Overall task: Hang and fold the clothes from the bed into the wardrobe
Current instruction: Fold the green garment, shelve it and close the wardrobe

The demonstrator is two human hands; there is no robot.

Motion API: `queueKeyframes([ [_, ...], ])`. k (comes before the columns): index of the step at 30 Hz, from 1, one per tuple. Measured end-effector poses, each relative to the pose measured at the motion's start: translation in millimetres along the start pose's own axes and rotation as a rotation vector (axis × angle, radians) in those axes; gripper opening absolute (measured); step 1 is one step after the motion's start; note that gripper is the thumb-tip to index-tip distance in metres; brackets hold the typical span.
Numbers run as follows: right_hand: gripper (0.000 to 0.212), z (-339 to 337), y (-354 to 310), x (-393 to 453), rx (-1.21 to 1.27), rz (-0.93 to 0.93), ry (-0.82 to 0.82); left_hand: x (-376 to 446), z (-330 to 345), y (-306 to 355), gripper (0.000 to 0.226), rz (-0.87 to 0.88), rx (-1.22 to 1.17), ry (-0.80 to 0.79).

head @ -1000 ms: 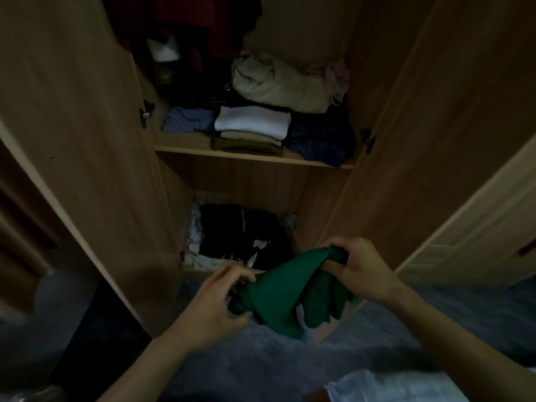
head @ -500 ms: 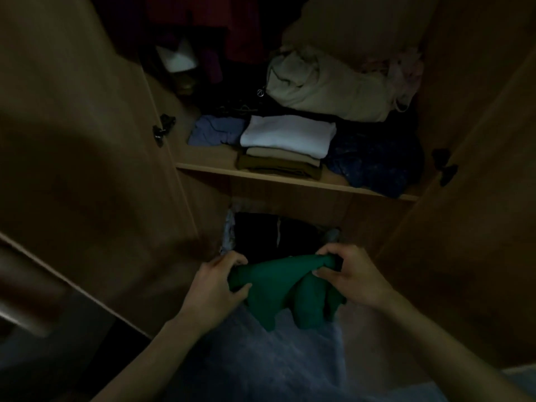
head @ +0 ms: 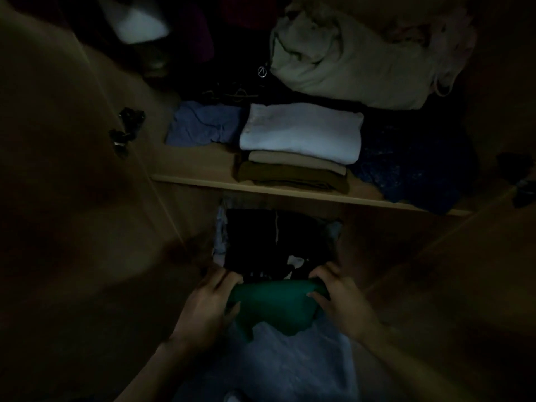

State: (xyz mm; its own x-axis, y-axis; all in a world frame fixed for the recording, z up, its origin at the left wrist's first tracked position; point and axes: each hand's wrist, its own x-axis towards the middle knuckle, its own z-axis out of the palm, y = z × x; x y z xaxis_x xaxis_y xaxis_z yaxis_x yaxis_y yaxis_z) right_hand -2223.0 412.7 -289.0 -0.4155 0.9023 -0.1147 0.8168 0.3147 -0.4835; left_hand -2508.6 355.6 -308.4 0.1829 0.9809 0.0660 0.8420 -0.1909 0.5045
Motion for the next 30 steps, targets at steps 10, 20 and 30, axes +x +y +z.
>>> queueKeyframes([
  [10,0.026,134,84,110,0.023,-0.034,0.057,72,122,-126,0.041,-0.015,0.039,0.094],
  [20,0.031,356,239,224,0.135,-0.174,0.322,132,351,-283,0.057,-0.046,-0.102,0.319],
  [30,0.030,477,318,244,0.245,-0.164,0.364,138,467,-358,0.039,0.083,-0.058,0.349],
])
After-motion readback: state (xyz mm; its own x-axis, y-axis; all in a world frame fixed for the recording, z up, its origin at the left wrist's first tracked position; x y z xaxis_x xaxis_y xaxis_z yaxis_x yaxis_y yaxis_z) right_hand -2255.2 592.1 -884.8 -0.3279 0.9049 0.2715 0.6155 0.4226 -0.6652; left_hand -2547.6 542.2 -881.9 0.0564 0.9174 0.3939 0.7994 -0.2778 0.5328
